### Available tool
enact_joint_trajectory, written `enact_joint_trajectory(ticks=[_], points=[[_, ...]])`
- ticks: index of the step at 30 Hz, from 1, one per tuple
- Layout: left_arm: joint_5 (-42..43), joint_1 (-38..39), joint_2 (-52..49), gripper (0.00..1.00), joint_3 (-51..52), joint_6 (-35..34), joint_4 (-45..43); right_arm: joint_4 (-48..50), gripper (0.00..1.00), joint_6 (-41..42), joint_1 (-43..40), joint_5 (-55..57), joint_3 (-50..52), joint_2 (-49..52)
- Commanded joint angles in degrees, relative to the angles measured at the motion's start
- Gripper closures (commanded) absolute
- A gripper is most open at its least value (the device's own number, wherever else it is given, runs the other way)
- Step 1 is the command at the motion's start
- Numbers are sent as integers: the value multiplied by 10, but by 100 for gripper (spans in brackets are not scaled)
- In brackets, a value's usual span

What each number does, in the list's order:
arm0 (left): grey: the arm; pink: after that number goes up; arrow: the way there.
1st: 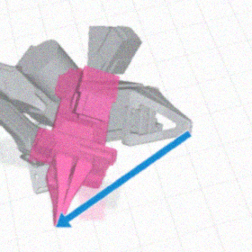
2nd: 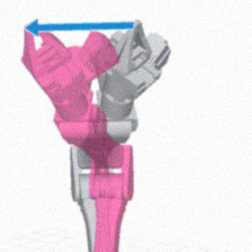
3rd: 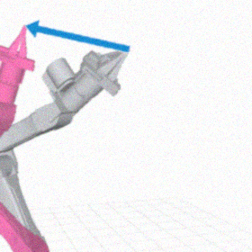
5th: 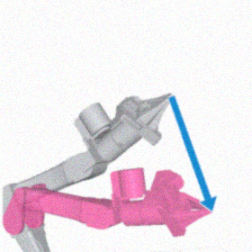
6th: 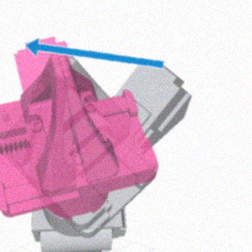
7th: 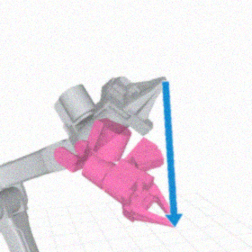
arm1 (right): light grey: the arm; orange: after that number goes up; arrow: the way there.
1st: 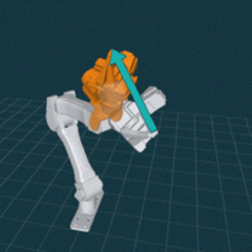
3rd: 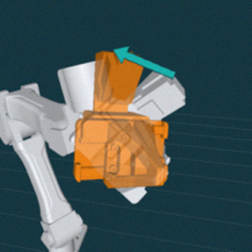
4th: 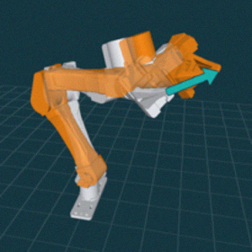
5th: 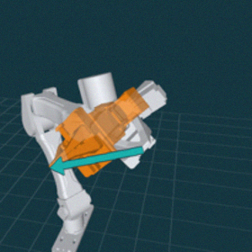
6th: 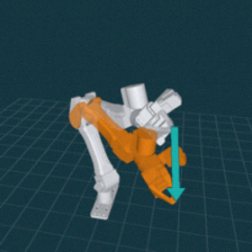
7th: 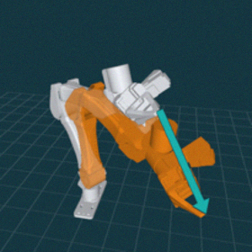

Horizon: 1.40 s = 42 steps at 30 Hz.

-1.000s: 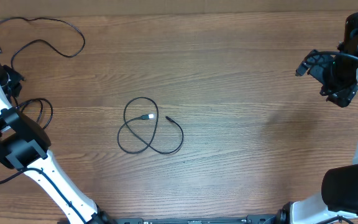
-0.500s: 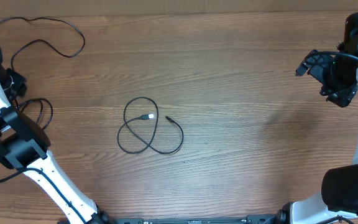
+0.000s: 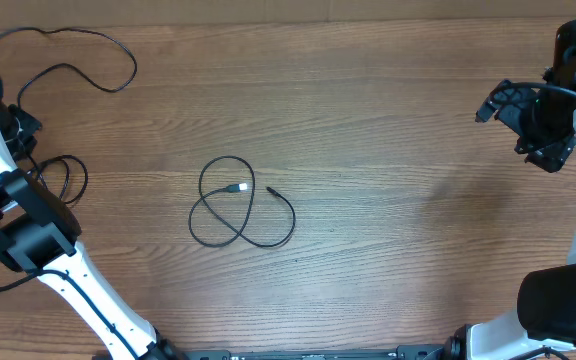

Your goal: Untangle cables

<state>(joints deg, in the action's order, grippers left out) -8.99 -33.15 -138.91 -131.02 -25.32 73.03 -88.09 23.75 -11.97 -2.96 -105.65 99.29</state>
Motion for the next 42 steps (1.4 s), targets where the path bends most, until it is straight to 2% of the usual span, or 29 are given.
enact_joint_trajectory(ticks=[1, 9, 11, 12, 13, 14, 16, 18, 19, 20, 22, 27, 28, 29, 30, 31, 35, 36, 38, 42], points=[[2, -1, -5, 96, 48, 0, -36, 2, 0, 0, 0, 3, 0, 0], [79, -2, -5, 96, 129, 87, -151, 2, 0, 0, 0, 3, 0, 0], [82, -2, -3, 93, 125, 86, -156, 2, 0, 0, 0, 3, 0, 0], [87, -3, 0, 88, 113, 84, -152, 2, 0, 0, 0, 3, 0, 0], [90, -3, 2, 76, 103, 84, -148, 2, 0, 0, 0, 3, 0, 0], [96, -3, 4, 69, 88, 84, -142, 2, 0, 0, 0, 3, 0, 0], [118, -3, 9, 62, 50, 77, -119, 2, 0, 0, 0, 3, 0, 0], [143, -3, 13, 52, 7, 53, -90, 2, 0, 0, 0, 3, 0, 0], [168, -3, 15, 32, -29, 35, -67, 2, 0, 0, 0, 3, 0, 0], [197, -3, 15, 0, -66, 19, -43, 2, 0, 0, 0, 3, 0, 0], [249, -3, 15, 0, -127, 12, -4, 2, 0, 0, 0, 3, 0, 0], [255, -3, 16, 0, -165, 13, 30, 2, 0, 0, 0, 3, 0, 0], [253, -3, 16, 3, -165, 13, 44, 2, 0, 0, 0, 3, 0, 0], [249, -3, 14, 10, -164, 14, 55, 2, 0, 0, 0, 3, 0, 0], [237, -3, 14, 23, -163, 16, 70, 2, 0, 0, 0, 3, 0, 0], [210, -2, 14, 28, -158, 15, 84, 2, 0, 0, 0, 3, 0, 0], [90, 3, 14, 26, -125, 15, 111, 2, 0, 0, 0, 3, 0, 0], [68, 3, 14, 22, -104, 15, 112, 2, 0, 0, 0, 3, 0, 0], [59, 3, 14, 22, -73, 15, 105, 2, 0, 0, 0, 3, 0, 0], [59, 3, 14, 34, -6, 15, 68, 2, 0, 0, 0, 3, 0, 0]])
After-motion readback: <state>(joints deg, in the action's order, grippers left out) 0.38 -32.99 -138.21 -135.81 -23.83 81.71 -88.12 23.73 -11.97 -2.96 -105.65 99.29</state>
